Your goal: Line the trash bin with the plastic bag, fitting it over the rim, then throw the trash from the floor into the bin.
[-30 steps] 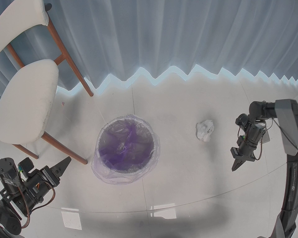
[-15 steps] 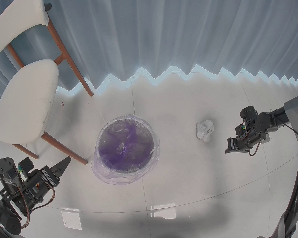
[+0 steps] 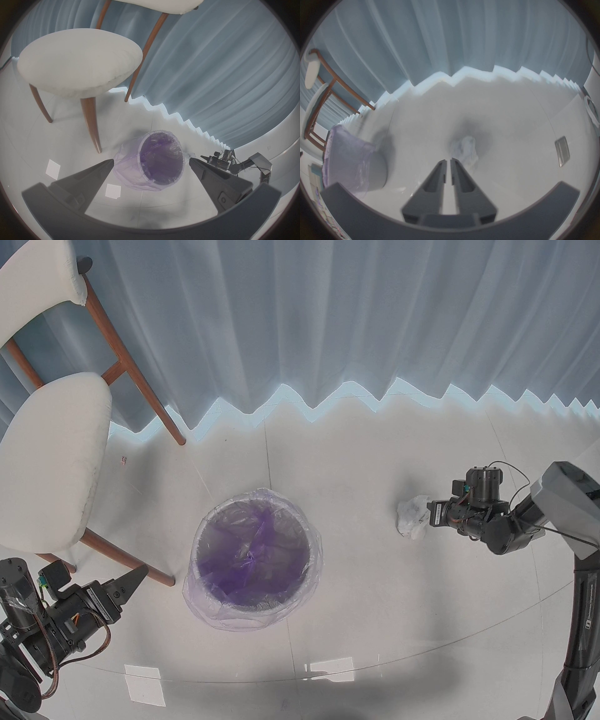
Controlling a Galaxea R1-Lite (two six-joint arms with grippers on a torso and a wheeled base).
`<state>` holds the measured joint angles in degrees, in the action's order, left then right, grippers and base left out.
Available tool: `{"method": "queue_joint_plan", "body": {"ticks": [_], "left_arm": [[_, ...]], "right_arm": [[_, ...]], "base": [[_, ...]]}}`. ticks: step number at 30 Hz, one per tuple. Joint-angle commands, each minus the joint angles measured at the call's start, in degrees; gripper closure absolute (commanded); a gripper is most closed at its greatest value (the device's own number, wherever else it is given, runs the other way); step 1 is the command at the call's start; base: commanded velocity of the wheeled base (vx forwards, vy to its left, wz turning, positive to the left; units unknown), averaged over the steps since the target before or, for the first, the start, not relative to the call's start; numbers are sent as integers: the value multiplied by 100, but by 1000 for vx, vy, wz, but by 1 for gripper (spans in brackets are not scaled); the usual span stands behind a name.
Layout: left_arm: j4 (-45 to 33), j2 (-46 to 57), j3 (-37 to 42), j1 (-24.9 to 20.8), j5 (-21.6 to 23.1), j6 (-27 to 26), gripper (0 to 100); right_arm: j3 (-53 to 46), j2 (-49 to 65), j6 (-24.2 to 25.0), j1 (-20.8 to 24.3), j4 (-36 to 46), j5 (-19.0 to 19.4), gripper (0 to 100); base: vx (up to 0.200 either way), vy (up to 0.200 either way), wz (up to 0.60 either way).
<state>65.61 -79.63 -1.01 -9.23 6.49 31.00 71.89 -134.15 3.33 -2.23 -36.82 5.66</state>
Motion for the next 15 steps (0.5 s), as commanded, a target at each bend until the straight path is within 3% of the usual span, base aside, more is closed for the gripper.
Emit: {"method": "queue_joint_plan", "body": {"ticks": [1,7,15], "left_arm": [[-92,105,101,123,248,-138,0],[-92,105,101,132,239,-138,0],[-224,149,101,132,239,-138,0]], "right_arm": [[-193,-1087,-8,197,-827,-504,0],[-351,-1167,159,206,-845,-697,0],[458,-1606,195,206,-757,-768,0]], "base": [[0,0,0],[0,0,0],[0,0,0]]}}
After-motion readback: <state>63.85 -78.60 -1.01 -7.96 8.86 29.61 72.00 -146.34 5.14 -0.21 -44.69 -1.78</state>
